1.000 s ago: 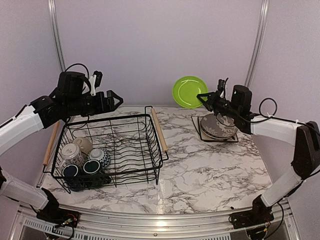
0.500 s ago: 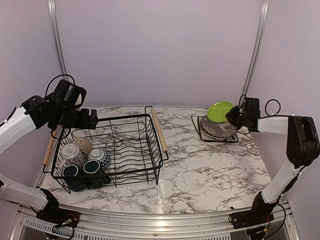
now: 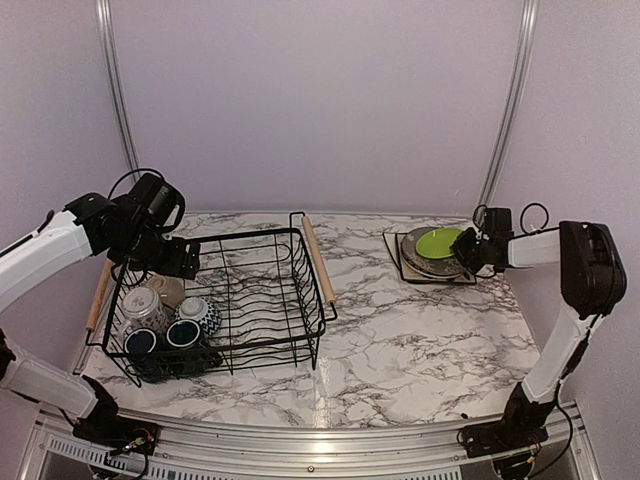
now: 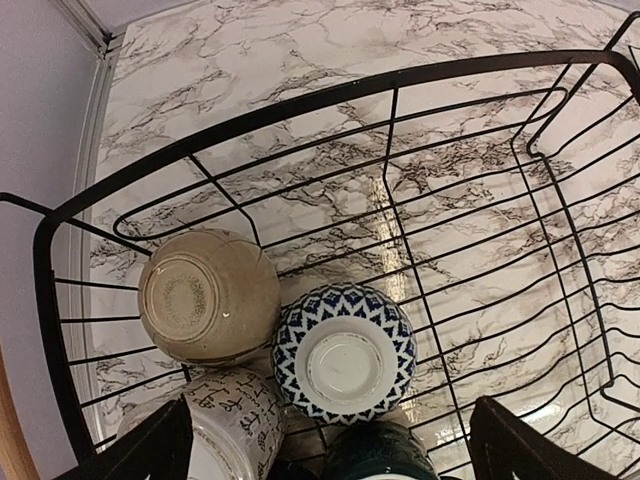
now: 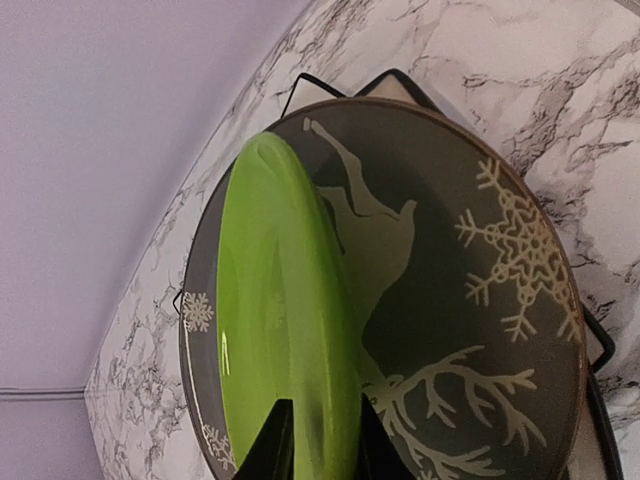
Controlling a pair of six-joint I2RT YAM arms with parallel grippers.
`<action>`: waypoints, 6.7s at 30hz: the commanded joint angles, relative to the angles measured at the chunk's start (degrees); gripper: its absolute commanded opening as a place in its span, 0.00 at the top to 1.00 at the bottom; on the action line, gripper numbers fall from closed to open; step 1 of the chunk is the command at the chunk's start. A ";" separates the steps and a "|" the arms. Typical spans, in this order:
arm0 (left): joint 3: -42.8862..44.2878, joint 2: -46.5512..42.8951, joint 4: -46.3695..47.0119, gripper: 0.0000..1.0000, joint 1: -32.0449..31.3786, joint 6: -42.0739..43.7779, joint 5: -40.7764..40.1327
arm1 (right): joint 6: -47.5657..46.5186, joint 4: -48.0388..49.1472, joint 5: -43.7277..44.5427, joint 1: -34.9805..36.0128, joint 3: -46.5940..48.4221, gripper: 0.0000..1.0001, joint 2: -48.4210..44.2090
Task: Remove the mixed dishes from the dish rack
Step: Place the plate with another plate, then grab the cup from the dish rack, then pass from the left arm to the right, then place the bowl at the corner of the board, then grab the cup from the dish rack.
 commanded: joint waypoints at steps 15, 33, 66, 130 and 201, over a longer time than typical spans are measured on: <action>-0.76 15.10 1.47 0.08 0.19 2.93 5.78 | -15.62 -9.89 8.01 -0.21 0.29 0.15 -9.19; -6.49 18.13 5.05 0.20 3.68 2.02 11.05 | -28.01 -15.83 12.72 11.06 -3.06 0.09 -25.74; -4.79 16.46 3.19 0.68 2.56 1.48 8.79 | -32.36 -17.91 19.29 25.11 4.19 0.09 -24.95; 5.96 -5.38 17.60 0.01 8.35 0.46 23.14 | -33.25 -11.29 11.84 44.25 15.03 1.00 -21.39; 6.97 18.76 -17.75 0.60 -5.43 -8.30 15.93 | -37.15 -40.24 37.68 43.52 11.83 0.01 -21.25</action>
